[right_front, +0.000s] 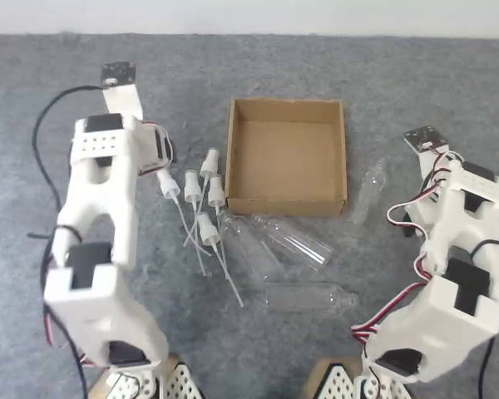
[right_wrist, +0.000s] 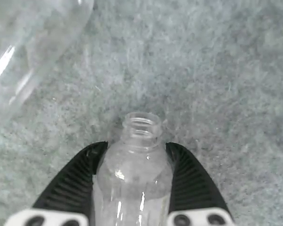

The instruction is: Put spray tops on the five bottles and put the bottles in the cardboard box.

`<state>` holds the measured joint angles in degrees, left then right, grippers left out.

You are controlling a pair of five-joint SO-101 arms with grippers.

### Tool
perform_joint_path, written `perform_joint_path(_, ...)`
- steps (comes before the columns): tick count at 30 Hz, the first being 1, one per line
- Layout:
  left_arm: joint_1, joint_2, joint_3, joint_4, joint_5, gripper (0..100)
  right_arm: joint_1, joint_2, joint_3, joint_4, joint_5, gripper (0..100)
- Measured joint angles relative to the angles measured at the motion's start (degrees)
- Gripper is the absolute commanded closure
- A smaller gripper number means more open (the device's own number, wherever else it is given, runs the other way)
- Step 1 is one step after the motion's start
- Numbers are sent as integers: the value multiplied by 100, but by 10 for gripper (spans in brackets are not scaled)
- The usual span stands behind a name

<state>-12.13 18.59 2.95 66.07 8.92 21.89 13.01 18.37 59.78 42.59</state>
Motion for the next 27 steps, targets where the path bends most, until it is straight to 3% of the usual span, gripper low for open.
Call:
perform_joint_path(9, 88, 1231, -475, 0, 53, 827, 0, 0, 0, 0, 0, 993)
perform_joint_path(17, 141, 1275, -484, -9, 53, 991, 0, 0, 0, 0, 0, 992)
perform_joint_path(27, 105, 1266, -853, 264, -202, 990, 0, 0, 0, 0, -9, 991)
